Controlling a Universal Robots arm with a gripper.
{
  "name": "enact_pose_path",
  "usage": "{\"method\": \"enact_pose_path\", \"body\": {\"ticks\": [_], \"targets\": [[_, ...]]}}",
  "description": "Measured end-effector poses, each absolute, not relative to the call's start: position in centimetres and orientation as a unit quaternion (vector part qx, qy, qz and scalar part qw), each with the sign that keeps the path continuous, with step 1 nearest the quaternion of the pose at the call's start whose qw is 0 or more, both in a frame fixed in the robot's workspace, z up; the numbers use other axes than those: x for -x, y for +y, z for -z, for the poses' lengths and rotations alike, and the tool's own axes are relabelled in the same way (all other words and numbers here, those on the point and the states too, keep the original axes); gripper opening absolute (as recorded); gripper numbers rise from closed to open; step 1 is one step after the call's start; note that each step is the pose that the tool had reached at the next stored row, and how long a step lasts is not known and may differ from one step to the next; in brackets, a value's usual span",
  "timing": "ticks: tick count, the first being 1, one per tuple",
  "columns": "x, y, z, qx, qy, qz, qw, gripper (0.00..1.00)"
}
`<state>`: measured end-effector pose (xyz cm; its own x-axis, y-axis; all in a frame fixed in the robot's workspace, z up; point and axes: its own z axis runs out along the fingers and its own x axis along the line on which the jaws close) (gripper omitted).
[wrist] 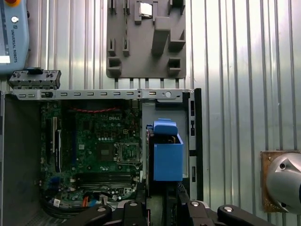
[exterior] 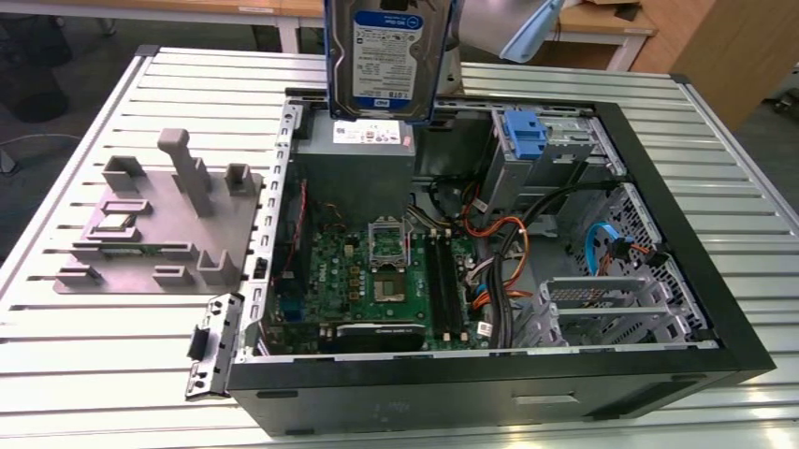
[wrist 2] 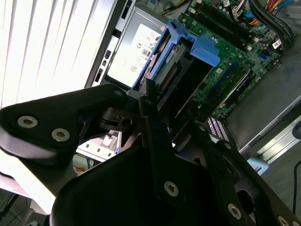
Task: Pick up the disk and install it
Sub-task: 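Pick up the disk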
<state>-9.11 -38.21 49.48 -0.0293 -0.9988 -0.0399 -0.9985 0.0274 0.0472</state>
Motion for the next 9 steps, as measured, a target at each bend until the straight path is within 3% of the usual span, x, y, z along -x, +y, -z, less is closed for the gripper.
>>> {"method": "enact_pose_path", "body": {"ticks": [9], "targets": [[9.1, -39.4, -49.5, -0.697, -0.717, 0.031, 0.002, 0.35]]}}
